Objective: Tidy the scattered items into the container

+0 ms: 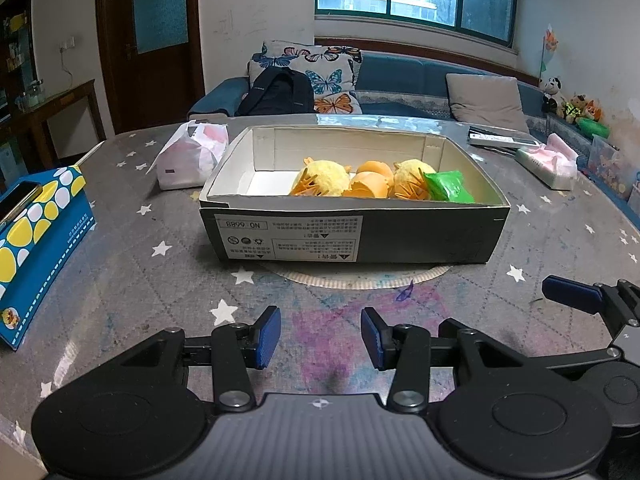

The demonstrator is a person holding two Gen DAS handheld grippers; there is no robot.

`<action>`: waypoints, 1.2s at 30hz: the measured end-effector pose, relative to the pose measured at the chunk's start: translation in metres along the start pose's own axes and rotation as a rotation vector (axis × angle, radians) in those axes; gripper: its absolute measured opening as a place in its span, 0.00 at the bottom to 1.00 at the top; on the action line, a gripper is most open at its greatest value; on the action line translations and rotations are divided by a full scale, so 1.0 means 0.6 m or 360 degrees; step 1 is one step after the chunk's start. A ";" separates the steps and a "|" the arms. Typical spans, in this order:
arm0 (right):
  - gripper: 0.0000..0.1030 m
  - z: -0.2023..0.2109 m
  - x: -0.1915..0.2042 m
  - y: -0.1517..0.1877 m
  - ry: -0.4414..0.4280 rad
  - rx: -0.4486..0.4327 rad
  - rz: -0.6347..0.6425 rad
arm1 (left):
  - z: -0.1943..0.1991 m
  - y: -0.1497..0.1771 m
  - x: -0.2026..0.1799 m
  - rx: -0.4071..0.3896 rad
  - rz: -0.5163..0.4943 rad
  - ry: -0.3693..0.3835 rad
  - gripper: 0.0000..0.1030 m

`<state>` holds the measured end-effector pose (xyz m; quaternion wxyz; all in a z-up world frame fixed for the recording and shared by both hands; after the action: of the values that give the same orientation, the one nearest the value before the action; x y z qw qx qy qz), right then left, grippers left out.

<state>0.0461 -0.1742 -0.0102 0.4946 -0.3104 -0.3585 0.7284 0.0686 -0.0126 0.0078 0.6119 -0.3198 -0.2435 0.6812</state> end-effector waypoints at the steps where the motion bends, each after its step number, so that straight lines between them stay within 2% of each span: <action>1: 1.00 -0.001 0.000 -0.001 0.0000 0.0002 -0.0001 | -0.001 -0.001 0.000 0.0000 0.0002 0.0001 0.45; 36: 1.00 -0.066 0.001 -0.025 0.0019 0.0122 -0.0060 | -0.061 -0.038 -0.003 0.0071 -0.0024 -0.0053 0.45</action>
<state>0.0856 -0.1614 -0.0197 0.5219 -0.2887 -0.3333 0.7302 0.1112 -0.0135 -0.0004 0.6198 -0.2929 -0.2408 0.6871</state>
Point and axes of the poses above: each gripper's, at about its wrist camera, not at the fingertips, and z roughly against the way its jaws point, x to its left, y to its underside, the point moved 2 cm from there along -z, roughly the way its jaws point, and after that the axes turned 10 degrees about z, right-handed, at the moved point
